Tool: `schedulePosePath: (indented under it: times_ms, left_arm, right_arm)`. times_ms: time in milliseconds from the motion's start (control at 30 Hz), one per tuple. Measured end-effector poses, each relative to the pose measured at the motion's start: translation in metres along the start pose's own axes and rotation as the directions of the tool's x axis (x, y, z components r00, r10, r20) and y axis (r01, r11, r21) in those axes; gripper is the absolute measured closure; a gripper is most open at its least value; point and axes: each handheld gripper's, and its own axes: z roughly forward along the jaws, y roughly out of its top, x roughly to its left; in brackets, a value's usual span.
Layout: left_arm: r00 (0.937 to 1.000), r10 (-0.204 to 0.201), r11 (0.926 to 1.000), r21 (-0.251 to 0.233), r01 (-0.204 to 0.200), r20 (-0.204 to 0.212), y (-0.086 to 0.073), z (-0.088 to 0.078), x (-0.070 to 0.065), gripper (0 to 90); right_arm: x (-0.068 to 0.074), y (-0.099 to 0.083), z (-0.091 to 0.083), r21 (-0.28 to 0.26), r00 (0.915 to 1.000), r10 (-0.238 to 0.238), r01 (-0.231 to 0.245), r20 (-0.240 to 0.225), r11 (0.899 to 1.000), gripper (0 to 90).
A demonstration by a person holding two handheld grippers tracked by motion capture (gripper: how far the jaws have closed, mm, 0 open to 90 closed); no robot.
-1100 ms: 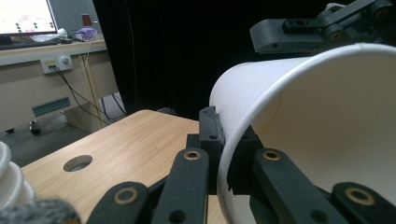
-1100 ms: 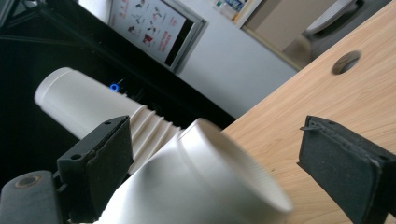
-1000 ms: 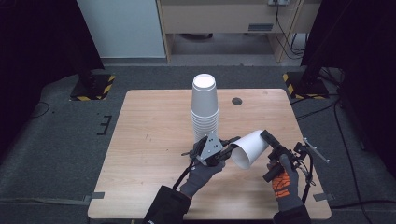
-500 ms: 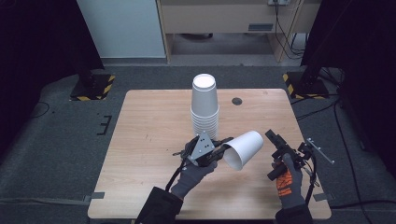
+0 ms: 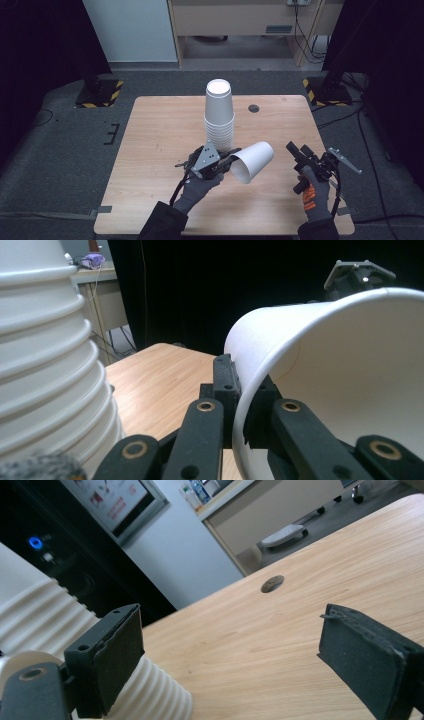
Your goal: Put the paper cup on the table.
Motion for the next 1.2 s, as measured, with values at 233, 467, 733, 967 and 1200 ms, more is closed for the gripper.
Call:
schedulePosePath:
  times_ms: [233,467,733,967,1200]
  left_arm:
    - [1.0,-0.005,0.9999,0.011,0.005,-0.008,0.002,-0.015,0.003,86.0]
    - [0.9999,-0.006,0.9994,0.033,0.006,-0.012,0.003,-0.025,0.004,85.9]
    - [0.9995,-0.001,0.9982,0.06,0.003,-0.033,-0.001,-0.041,0.008,85.9]
    - [0.9982,-0.012,0.9971,0.074,0.017,-0.059,-0.008,-0.058,0.015,86.0]
    - [0.9955,-0.025,0.9948,0.096,0.033,-0.091,-0.019,-0.073,0.02,86.0]
  right_arm:
    - [-0.001,-0.004,0.004,0.064,0.9942,-0.104,0.102,0.027,0.993,10.9]
    - [0.0,-0.004,0.006,0.136,0.9641,-0.261,0.252,0.049,0.958,10.9]
    - [-0.001,-0.012,0.009,0.215,0.8953,-0.436,0.409,0.093,0.887,10.0]
    - [-0.006,-0.017,0.013,0.282,0.8381,-0.532,0.485,0.12,0.828,9.5]
    - [-0.01,-0.023,0.015,0.347,0.7953,-0.596,0.531,0.11,0.773,9.3]
